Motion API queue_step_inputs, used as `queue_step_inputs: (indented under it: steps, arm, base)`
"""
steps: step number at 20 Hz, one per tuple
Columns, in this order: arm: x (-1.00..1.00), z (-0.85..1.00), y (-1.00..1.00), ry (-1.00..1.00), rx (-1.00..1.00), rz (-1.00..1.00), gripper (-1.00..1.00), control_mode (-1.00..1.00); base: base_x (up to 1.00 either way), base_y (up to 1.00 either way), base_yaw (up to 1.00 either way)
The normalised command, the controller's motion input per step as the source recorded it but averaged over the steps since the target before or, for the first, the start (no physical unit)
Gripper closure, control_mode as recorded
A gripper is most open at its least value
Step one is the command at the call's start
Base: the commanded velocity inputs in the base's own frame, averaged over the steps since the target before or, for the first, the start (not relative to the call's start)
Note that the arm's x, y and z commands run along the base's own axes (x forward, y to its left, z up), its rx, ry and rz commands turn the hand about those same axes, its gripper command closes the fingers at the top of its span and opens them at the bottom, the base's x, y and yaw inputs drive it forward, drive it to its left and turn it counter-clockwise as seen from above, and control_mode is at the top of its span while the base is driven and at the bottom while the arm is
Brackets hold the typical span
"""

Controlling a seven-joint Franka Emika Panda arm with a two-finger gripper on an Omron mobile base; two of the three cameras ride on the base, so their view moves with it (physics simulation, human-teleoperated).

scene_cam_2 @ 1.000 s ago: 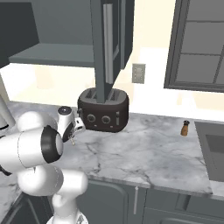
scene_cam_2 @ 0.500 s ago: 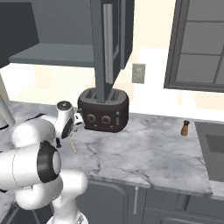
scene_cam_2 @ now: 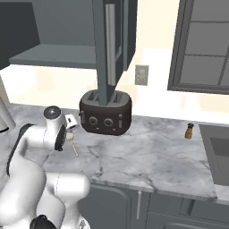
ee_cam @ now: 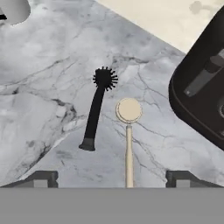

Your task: Pick the dish brush and dish brush from the cabinet and place them on the counter.

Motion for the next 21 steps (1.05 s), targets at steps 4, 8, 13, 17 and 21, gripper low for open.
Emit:
queue_step_inputs:
  steps: [4, 8, 13, 17, 21]
  arm:
    - [-0.76, 0.28, 0.0, -0.48, -0.01, 0.0, -1.0, -1.0]
    - [-0.74, 0.34, 0.0, -0.49, 0.0, 0.0, -1.0, -1.0]
    - [-0.75, 0.36, 0.0, -0.48, 0.0, 0.0, -1.0, -1.0]
    - [-0.76, 0.36, -0.01, -0.48, 0.0, 0.0, -1.0, -1.0]
    - [-0.73, 0.33, -0.12, -0.48, 0.0, 0.0, -1.0, -1.0]
  base:
    - [0.0, 0.0, 0.0]
    - [0.0, 0.0, 0.0]
    - [0.0, 0.0, 0.0]
    - [0.0, 0.0, 0.0]
    - [0.0, 0.0, 0.0]
